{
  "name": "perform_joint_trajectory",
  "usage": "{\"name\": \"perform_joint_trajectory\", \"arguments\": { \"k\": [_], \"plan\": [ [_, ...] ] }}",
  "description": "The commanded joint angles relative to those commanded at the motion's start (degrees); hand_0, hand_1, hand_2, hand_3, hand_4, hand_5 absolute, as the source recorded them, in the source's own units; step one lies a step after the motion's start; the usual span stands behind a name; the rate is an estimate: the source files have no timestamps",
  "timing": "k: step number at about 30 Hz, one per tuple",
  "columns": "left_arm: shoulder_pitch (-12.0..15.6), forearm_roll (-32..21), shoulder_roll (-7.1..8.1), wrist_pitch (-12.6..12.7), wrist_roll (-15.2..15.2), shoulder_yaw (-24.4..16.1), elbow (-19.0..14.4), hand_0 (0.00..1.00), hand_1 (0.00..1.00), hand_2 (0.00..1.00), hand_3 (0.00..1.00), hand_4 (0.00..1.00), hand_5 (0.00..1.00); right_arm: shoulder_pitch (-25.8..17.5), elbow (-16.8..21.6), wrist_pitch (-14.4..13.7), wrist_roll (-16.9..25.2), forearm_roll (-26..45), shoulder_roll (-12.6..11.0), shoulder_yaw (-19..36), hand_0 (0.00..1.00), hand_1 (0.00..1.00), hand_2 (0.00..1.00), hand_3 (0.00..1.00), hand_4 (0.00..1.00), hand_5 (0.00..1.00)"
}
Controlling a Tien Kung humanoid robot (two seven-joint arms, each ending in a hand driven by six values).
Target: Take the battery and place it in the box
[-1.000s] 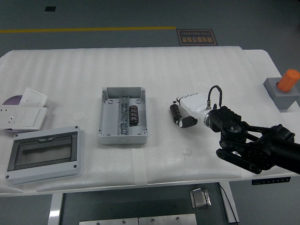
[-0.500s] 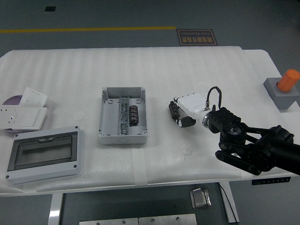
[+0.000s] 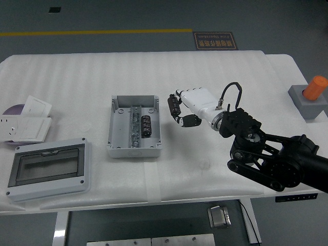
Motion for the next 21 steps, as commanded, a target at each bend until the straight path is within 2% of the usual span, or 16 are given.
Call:
{"name": "perform_joint_trajectory", "arguments": {
  "k": [3,4,9,10,15,16,21],
  "plan": [
    [0.15,-0.52,0.01,0.02,0.06,0.74,0.17,0.636,0.669,0.553,0.595,0.701,0.380,-0.33,0.84,1.01,-0.95,-1.79,2.37,0.85,0.628,0.665,0.619,0.721,0.385,0.248],
    [0.20,-0.61,0.02,0.01,0.10,0.91,0.19,0.636,0.669,0.552,0.595,0.701,0.382,-0.51,0.75,1.31,-1.27,-2.42,3.24,1.05,0.687,0.739,0.733,0.779,0.581,0.371],
    [0.32,-0.96,0.04,-0.06,0.16,1.36,0.23,0.636,0.669,0.552,0.595,0.701,0.382,-1.51,-0.34,1.70,-2.09,-4.82,6.82,1.73,0.687,0.739,0.733,0.779,0.581,0.371],
    [0.33,-0.98,0.03,-0.09,0.19,1.41,0.22,0.636,0.668,0.548,0.592,0.702,0.385,-1.59,-0.61,1.61,-2.07,-4.93,7.18,1.65,0.998,0.998,0.998,0.998,0.805,0.477],
    [0.30,-1.07,0.05,-0.17,0.36,1.71,0.19,0.636,0.668,0.548,0.592,0.702,0.385,-1.69,-2.44,1.10,-1.71,-4.71,8.03,0.36,0.998,0.998,0.998,0.998,0.805,0.477],
    [0.30,-1.09,0.06,-0.15,0.36,1.74,0.21,0.635,0.666,0.548,0.593,0.701,0.385,-1.75,-2.70,0.99,-1.68,-4.61,8.07,0.23,0.998,0.998,0.998,0.998,0.854,0.508],
    [0.36,-1.09,0.00,-0.10,0.40,1.79,0.20,0.635,0.666,0.548,0.593,0.701,0.385,-2.48,-3.75,0.38,-1.38,-3.64,8.19,0.21,0.998,0.998,0.998,0.998,0.854,0.508]
  ]
}}
